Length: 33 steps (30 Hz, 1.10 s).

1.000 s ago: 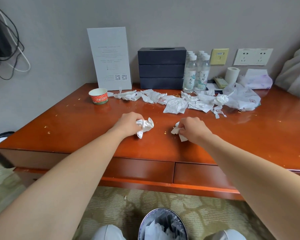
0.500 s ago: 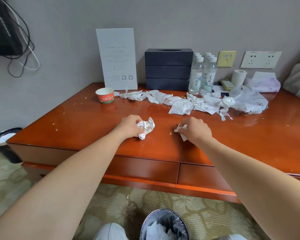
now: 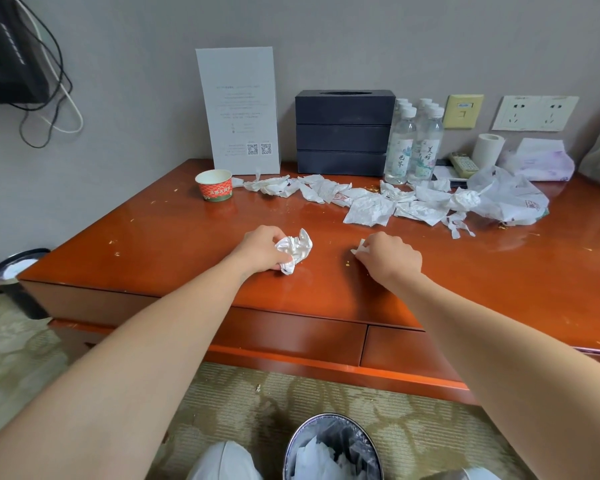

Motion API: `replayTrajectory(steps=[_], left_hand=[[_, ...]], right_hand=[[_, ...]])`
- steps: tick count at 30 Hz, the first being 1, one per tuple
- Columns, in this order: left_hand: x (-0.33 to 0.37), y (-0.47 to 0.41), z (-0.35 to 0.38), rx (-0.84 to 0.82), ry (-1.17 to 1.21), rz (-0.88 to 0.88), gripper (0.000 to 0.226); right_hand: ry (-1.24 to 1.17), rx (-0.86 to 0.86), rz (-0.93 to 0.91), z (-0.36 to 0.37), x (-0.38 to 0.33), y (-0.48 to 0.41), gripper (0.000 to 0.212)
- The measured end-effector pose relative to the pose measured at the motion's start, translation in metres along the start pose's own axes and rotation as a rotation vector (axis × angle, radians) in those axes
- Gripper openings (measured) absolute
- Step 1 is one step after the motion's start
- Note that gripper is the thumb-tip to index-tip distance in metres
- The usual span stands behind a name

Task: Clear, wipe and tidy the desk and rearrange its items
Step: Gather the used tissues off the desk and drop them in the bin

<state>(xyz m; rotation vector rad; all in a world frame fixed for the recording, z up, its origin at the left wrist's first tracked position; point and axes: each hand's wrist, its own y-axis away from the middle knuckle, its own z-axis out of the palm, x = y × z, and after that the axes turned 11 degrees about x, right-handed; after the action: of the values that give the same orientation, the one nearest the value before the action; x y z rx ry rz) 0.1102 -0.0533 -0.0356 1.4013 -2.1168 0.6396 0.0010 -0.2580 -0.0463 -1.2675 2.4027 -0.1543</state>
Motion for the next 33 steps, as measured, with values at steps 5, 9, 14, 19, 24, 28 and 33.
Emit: replayTrajectory(steps=[5,9,14,19,24,28,33], left_hand=[[0.005,0.012,-0.003,-0.02,0.062,-0.005,0.033],[0.017,0.036,-0.005,-0.029,0.129,0.006,0.032],[0.02,0.084,0.001,-0.051,0.179,0.018,0.027],[0.012,0.135,0.014,-0.092,0.255,0.005,0.028],[-0.006,0.179,0.041,-0.128,0.262,-0.037,0.031],[-0.032,0.199,0.073,-0.177,0.294,-0.087,0.026],[-0.075,0.202,0.122,-0.222,0.249,-0.154,0.025]], right_hand=[[-0.076,-0.074,0.055,-0.01,0.009,0.004,0.031],[-0.16,-0.096,0.079,-0.022,0.016,0.028,0.031],[-0.21,-0.097,0.074,-0.042,0.019,0.076,0.027],[-0.222,-0.085,0.043,-0.05,0.022,0.132,0.032],[-0.262,-0.147,0.081,-0.036,0.03,0.181,0.03],[-0.257,-0.209,0.098,-0.006,0.041,0.208,0.037],[-0.264,-0.314,0.166,0.053,0.058,0.226,0.032]])
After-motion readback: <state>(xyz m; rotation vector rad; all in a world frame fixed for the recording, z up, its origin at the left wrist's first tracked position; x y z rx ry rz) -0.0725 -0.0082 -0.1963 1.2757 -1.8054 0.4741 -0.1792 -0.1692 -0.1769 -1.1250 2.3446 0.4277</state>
